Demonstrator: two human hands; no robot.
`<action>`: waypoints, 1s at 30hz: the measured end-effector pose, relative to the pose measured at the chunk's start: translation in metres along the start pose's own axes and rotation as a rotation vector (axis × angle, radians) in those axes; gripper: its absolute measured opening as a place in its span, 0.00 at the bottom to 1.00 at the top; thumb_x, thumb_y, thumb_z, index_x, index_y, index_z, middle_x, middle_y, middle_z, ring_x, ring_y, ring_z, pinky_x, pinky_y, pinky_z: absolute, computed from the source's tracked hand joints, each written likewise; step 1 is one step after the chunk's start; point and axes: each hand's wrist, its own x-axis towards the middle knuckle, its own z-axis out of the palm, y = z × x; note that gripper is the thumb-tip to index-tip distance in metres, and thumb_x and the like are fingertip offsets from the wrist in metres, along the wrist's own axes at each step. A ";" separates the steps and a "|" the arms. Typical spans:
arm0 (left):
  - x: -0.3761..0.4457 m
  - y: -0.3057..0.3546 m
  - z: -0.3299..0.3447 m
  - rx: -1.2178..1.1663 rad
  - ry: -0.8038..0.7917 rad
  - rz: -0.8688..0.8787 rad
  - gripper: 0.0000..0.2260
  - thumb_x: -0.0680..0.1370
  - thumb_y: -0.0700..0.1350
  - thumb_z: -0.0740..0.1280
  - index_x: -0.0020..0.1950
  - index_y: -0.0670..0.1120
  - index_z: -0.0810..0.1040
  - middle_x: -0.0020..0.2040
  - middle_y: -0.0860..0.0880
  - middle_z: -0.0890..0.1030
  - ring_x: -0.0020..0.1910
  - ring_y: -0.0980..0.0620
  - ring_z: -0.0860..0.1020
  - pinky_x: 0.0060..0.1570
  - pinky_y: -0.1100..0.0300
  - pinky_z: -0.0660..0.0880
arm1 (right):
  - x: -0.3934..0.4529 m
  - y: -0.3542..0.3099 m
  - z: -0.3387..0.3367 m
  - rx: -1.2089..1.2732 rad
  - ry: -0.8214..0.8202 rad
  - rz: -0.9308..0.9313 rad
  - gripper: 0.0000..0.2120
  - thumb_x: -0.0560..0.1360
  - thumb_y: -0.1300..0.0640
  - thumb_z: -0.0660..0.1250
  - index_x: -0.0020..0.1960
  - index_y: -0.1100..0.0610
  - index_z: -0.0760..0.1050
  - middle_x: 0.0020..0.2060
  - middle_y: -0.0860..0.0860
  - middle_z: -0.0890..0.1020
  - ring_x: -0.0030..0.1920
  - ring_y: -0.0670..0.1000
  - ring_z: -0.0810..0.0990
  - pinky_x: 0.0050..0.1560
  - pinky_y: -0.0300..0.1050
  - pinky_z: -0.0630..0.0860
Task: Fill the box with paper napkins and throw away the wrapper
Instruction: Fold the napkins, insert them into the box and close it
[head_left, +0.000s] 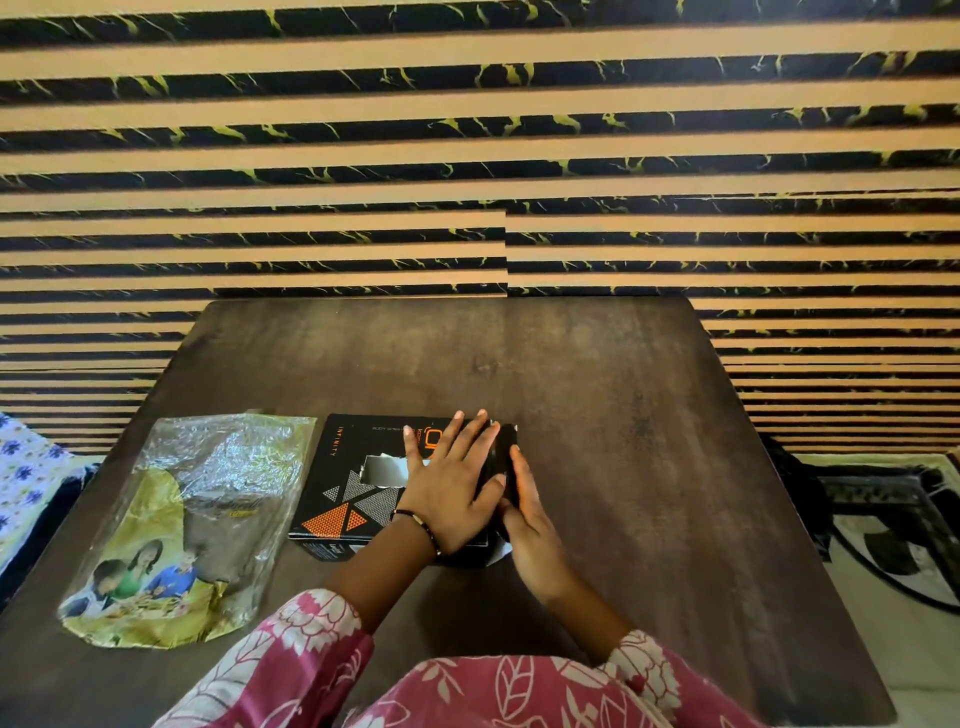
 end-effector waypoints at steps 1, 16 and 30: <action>-0.001 0.000 -0.001 -0.047 0.022 -0.007 0.34 0.70 0.62 0.39 0.75 0.53 0.50 0.77 0.56 0.48 0.75 0.56 0.41 0.66 0.38 0.29 | 0.000 -0.003 0.002 0.009 -0.014 0.020 0.28 0.81 0.65 0.50 0.75 0.51 0.42 0.66 0.40 0.54 0.68 0.39 0.55 0.50 0.14 0.62; 0.000 0.004 -0.003 -0.044 0.004 -0.013 0.35 0.71 0.66 0.36 0.75 0.52 0.51 0.77 0.56 0.48 0.75 0.58 0.39 0.68 0.39 0.29 | -0.005 -0.001 0.022 0.116 -0.063 -0.040 0.21 0.81 0.64 0.48 0.69 0.49 0.48 0.63 0.35 0.61 0.59 0.23 0.63 0.54 0.19 0.64; -0.004 0.001 -0.013 -0.273 0.115 -0.014 0.33 0.73 0.63 0.37 0.74 0.50 0.57 0.76 0.53 0.57 0.75 0.59 0.42 0.72 0.45 0.34 | -0.002 -0.013 0.012 -0.332 -0.020 -0.053 0.27 0.77 0.58 0.59 0.73 0.46 0.54 0.72 0.46 0.63 0.72 0.44 0.60 0.70 0.40 0.60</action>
